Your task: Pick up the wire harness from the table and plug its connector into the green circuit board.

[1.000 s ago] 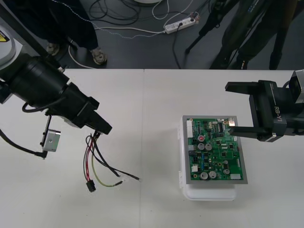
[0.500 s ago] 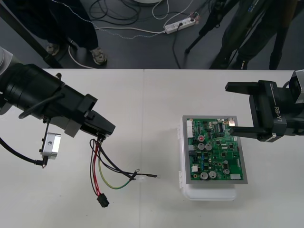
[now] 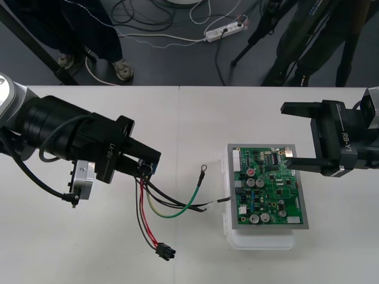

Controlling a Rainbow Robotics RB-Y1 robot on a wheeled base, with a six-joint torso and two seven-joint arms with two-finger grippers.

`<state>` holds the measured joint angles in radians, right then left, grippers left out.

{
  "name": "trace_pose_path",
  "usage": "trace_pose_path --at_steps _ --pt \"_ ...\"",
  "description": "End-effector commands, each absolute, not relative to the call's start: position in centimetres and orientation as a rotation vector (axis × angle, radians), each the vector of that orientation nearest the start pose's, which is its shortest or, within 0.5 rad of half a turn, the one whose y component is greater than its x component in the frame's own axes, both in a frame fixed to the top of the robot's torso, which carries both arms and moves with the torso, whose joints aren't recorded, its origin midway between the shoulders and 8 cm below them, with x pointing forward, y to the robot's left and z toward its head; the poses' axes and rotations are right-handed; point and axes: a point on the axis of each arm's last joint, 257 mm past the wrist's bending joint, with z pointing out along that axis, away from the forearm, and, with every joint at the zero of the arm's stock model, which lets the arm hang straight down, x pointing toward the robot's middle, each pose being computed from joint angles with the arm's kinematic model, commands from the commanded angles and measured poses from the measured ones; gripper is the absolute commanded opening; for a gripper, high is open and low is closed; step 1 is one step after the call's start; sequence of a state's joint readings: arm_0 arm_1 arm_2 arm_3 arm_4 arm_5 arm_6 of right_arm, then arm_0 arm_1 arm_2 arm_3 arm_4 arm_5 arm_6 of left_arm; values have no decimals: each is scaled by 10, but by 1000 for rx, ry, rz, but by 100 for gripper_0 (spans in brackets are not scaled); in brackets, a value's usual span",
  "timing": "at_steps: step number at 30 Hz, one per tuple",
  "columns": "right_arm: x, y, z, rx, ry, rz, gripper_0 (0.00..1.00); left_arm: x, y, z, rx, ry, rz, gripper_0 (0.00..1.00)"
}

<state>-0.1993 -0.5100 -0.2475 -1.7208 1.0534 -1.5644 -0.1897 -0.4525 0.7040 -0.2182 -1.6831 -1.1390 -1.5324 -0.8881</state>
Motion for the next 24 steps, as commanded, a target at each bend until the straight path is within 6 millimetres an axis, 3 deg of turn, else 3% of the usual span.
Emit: trace_pose_path --at_steps 1,14,24 --pt "338 -135 -51 -1226 1080 1020 100 306 59 -111 1872 174 -472 0" --pt "333 -128 -51 -1227 1074 1061 100 313 39 -87 1697 429 -615 0" --pt "330 -126 -49 -1216 1076 1100 100 302 30 -87 1628 532 -742 0"
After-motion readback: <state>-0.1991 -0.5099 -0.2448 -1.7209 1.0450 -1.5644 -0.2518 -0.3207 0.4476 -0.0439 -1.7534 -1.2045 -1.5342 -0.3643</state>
